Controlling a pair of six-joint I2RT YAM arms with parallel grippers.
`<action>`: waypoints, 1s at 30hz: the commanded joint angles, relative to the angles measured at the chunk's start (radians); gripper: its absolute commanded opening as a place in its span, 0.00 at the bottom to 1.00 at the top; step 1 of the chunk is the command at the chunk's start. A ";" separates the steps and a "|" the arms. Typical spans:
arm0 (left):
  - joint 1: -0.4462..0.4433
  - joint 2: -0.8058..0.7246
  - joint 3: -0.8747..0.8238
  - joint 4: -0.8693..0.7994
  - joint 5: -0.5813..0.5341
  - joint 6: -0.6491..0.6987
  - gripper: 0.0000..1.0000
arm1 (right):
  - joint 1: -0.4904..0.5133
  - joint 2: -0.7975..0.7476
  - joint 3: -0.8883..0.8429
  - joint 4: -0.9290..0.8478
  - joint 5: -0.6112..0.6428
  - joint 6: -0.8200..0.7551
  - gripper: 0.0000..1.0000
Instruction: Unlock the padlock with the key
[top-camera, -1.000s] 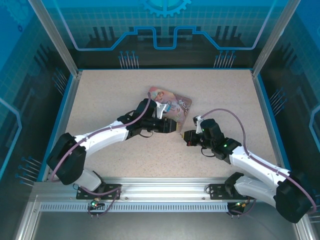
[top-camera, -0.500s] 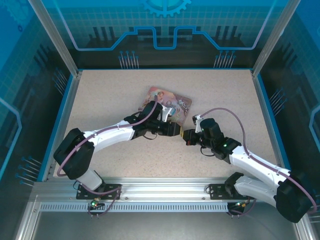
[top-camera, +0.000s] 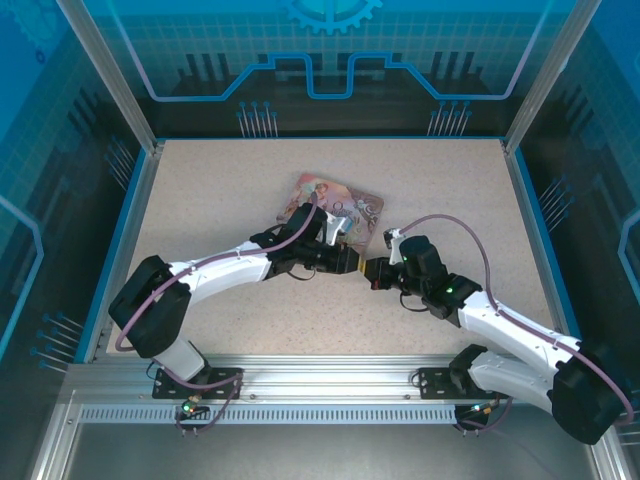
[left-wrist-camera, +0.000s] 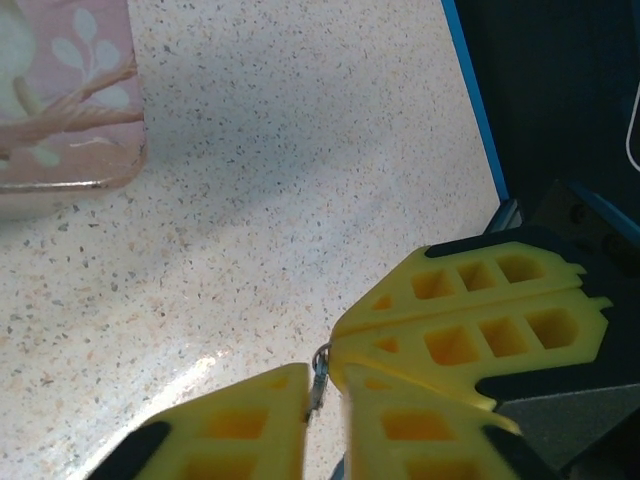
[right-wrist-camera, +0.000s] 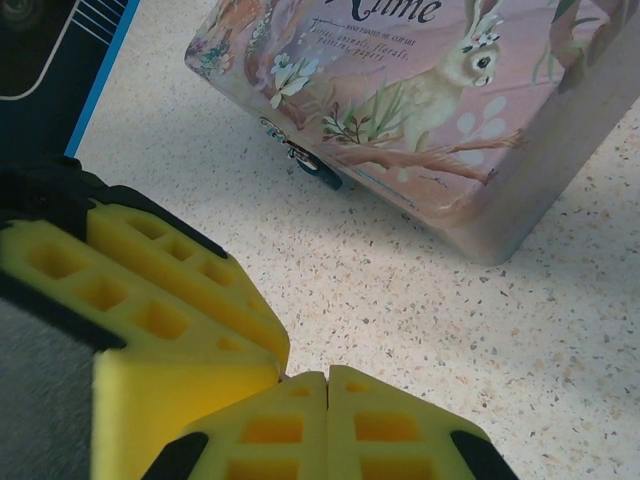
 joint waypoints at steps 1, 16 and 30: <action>-0.007 -0.003 0.027 0.007 0.009 0.004 0.08 | 0.006 -0.006 0.028 -0.001 -0.016 -0.024 0.00; -0.001 -0.128 0.025 -0.091 0.027 0.273 0.00 | -0.259 -0.145 -0.044 0.023 -0.556 -0.290 0.61; -0.002 -0.131 0.028 -0.074 0.067 0.257 0.00 | -0.207 0.011 0.002 0.094 -0.608 -0.306 0.36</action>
